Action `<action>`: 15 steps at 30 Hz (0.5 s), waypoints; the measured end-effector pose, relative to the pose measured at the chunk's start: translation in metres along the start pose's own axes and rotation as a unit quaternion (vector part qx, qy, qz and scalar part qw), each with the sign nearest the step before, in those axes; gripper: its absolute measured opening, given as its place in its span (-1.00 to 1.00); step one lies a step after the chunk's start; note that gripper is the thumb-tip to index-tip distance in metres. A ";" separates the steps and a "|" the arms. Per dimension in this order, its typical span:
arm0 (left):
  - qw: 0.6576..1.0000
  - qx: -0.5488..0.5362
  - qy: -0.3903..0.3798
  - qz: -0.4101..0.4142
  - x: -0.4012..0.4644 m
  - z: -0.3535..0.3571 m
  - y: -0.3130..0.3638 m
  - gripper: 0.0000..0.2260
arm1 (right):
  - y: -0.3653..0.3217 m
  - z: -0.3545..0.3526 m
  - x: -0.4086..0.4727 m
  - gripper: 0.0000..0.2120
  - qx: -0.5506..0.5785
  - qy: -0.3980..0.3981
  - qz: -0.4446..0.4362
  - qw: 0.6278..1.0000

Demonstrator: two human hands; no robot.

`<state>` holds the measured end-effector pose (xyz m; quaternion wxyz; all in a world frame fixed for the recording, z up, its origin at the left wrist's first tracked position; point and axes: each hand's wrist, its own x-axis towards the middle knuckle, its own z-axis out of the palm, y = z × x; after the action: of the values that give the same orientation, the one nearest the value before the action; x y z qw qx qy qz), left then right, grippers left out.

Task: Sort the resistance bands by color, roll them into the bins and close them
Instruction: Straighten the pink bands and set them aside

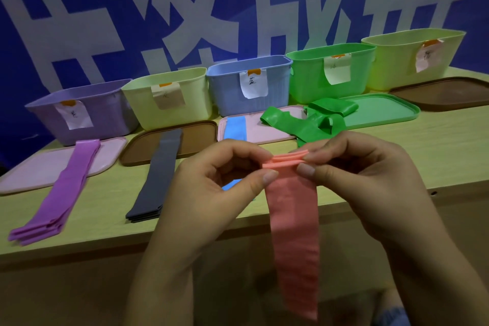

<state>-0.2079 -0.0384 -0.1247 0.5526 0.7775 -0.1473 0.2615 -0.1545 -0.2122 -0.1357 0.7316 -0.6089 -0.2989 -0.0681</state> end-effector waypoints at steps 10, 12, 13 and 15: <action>1.000 0.012 0.020 0.019 -0.001 0.005 -0.002 -0.88 | 0.002 0.004 0.000 -0.87 -0.015 0.031 0.006 0.999; 0.999 0.007 0.026 0.026 -0.001 0.006 -0.003 -0.87 | 0.004 0.006 0.000 -0.86 -0.003 0.030 0.007 1.000; 0.999 0.000 0.027 0.029 0.000 0.006 -0.003 -0.85 | 0.004 0.006 0.000 -0.84 0.009 0.028 0.009 1.000; 0.999 -0.009 0.027 0.031 0.000 0.005 -0.004 -0.83 | 0.004 0.005 0.001 -0.72 0.048 0.010 0.021 0.999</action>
<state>-0.2045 -0.0417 -0.1294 0.5552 0.7601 -0.1589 0.2980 -0.1534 -0.2062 -0.1377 0.7645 -0.5782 -0.2815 -0.0448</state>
